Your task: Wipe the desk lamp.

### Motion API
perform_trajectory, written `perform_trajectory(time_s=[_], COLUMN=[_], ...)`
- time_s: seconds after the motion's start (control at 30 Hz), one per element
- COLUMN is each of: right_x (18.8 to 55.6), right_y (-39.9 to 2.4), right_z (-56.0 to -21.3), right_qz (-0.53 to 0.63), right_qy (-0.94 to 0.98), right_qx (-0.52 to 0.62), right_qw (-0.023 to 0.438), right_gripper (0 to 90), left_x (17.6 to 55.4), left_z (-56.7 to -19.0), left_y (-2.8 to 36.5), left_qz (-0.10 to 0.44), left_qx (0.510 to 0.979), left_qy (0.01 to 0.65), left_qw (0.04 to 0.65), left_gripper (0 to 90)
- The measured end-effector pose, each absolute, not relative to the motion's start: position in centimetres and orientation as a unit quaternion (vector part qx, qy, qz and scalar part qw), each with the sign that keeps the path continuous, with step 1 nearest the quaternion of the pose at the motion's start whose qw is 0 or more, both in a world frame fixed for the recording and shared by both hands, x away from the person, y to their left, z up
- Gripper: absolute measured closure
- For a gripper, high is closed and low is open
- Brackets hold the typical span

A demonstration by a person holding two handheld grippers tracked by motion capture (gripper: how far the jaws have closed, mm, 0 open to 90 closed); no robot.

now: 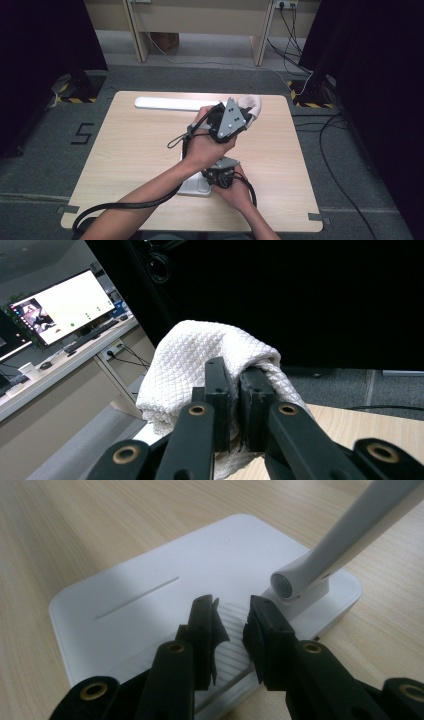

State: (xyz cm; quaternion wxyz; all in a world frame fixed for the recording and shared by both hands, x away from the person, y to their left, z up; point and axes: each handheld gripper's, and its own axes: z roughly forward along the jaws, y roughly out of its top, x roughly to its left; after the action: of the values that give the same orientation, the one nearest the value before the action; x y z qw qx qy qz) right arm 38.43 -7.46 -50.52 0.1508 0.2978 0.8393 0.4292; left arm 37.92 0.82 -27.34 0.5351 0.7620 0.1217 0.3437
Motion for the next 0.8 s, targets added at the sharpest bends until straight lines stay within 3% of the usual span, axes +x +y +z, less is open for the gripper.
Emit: perform_trajectory(time_s=[0.8], right_x=[38.4], right_y=[-7.4], right_z=[-50.5], right_qz=[0.428], right_qy=[0.839], right_qx=[0.299], right_qw=[0.15], right_gripper=[72.8], left_x=[36.9], left_z=[-28.0], left_y=[1.4], left_qz=[0.336], left_qx=[0.761], left_qy=[0.122], left_qw=[0.541], left_gripper=[84.2])
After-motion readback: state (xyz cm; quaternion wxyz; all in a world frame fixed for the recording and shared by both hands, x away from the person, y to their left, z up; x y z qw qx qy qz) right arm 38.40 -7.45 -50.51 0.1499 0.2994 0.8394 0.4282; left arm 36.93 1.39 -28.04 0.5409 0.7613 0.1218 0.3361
